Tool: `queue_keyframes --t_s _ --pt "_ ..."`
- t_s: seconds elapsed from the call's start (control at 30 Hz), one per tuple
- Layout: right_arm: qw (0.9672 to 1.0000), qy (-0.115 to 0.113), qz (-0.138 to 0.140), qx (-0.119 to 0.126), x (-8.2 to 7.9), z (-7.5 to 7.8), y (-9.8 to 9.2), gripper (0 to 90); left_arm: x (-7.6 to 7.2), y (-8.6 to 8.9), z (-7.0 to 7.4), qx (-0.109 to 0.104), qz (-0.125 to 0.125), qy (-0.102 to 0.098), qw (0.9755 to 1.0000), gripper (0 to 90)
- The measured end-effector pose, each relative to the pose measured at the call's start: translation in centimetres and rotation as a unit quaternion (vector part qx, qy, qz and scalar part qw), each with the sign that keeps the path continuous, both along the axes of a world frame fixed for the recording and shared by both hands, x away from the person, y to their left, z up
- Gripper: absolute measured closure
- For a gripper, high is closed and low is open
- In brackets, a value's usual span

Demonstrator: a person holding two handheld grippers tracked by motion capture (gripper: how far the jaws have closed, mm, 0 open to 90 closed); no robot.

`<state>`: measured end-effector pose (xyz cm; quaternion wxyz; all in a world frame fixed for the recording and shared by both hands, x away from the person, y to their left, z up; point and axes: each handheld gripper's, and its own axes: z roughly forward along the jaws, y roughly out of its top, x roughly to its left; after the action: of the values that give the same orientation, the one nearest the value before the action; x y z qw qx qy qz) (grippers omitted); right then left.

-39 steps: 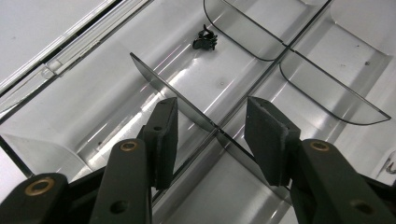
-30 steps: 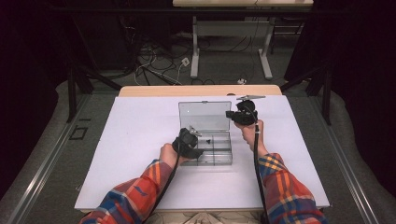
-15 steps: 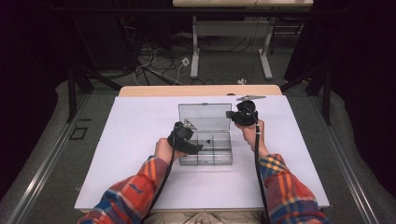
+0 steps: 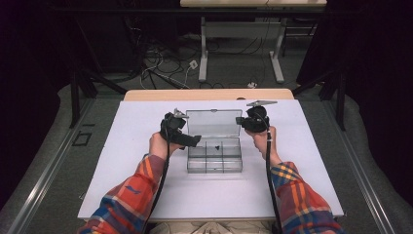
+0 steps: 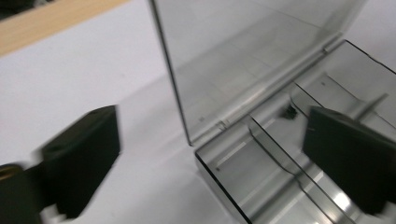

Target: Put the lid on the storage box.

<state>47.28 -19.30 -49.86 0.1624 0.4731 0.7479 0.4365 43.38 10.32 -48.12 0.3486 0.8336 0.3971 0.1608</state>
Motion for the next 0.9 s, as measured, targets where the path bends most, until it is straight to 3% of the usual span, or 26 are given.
queue_keyframes --t_s 0.03,0.1,0.17,0.3,0.43,0.6,0.9 --pt "1.0000 -0.002 0.003 -0.001 0.0 0.0 0.0 90.0 0.0 0.0 0.0 0.000 0.002 -0.006 1.0000 18.2" --pt "1.0000 -0.003 0.005 -0.001 -0.1 0.0 0.0 90.0 0.0 0.1 0.1 -0.003 0.009 -0.023 0.9997 27.2" --pt "1.0000 -0.002 0.004 -0.002 -0.2 0.0 0.0 89.9 0.0 0.3 0.2 -0.012 0.017 -0.037 0.9991 42.7" --pt "1.0000 -0.002 0.005 -0.002 -0.4 0.0 0.0 89.4 0.0 0.8 0.4 -0.031 0.015 -0.050 0.9982 55.9" --pt "0.9998 -0.007 0.008 -0.017 -0.5 0.0 -0.1 89.3 -0.1 0.7 0.2 -0.037 0.007 -0.040 0.9985 67.1" --pt "0.9995 -0.016 0.008 -0.027 -1.1 0.4 -0.4 88.0 -0.3 0.7 0.3 -0.038 0.008 -0.045 0.9982 74.2" --pt "0.9988 -0.029 0.001 -0.041 -3.4 1.1 -1.4 81.7 -0.6 0.9 0.1 -0.038 0.005 -0.051 0.9980 75.7"
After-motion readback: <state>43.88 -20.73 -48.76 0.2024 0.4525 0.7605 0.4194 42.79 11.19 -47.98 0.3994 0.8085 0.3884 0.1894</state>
